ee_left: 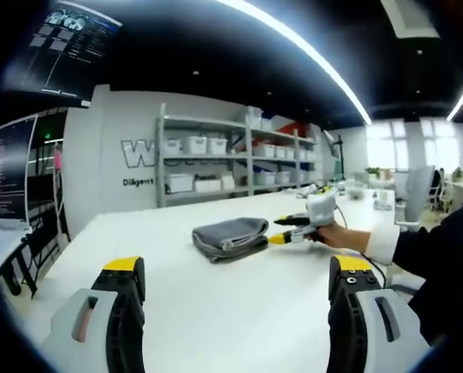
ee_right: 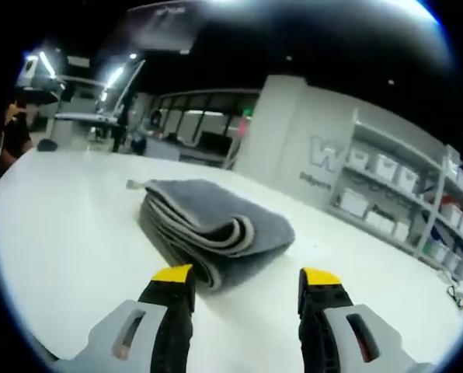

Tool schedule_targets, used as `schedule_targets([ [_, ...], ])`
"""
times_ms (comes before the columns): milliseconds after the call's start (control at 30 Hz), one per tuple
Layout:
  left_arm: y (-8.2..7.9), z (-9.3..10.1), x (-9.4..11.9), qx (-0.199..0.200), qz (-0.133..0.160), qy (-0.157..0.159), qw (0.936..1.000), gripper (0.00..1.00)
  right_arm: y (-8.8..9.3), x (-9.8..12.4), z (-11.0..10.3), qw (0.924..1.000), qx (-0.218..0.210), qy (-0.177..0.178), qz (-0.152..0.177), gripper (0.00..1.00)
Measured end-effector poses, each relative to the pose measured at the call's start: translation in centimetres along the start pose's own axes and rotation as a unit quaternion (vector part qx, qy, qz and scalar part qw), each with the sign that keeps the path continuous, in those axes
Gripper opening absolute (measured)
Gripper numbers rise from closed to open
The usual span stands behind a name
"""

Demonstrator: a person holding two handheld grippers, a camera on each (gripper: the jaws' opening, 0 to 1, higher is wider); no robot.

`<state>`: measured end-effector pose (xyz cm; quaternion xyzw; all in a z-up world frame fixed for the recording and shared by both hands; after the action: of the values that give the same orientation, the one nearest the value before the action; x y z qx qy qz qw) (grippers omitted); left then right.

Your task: Open the folded towel by lifting each exposed corner and separating the folded layers until the towel lies flat within the target outline without major curled edges

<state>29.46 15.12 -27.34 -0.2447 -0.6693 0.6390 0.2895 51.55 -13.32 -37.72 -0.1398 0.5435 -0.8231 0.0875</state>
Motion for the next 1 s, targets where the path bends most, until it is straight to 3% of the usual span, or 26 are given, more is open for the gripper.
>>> schedule_targets([
  [200,0.3,0.2,-0.2,-0.003,-0.009,0.000,1.0000,0.96,-0.2,-0.7,-1.0,0.9999,-0.005,0.003,-0.012,0.42],
  [367,0.3,0.2,-0.1,-0.007,-0.011,0.001,0.9999,0.95,-0.2,-1.1,-2.3,0.9994,0.031,-0.001,-0.015,0.42],
  [633,0.5,-0.1,0.0,-0.004,-0.013,-0.002,0.9999,0.95,0.2,-1.3,-1.7,0.9988,0.040,0.014,-0.026,0.38],
  [767,0.4,-0.1,0.0,-0.004,-0.012,-0.002,0.9999,0.95,0.6,-1.6,-1.4,0.9988,0.028,0.020,-0.035,0.35],
  [900,0.7,0.0,-0.1,-0.003,-0.016,-0.003,0.9999,0.94,1.2,-1.9,-1.3,0.9980,-0.024,0.019,-0.055,0.32],
  [1000,0.8,0.0,-0.2,0.003,-0.019,-0.002,0.9998,0.94,1.4,-2.1,-1.5,0.9973,-0.033,0.018,-0.063,0.30],
])
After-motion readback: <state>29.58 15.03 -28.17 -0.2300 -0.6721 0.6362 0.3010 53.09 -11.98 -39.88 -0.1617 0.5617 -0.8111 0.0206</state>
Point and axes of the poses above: the point that each gripper's makers call its tool centre point, and the gripper's own axes: x roughly backward along the fingers, z roughly to its right, y roughly out of its underside, the point moved 1 cm from there along x, roughly backward along the fingers, and after that the axes turned 12 degrees about y, right-handed, at the moved point
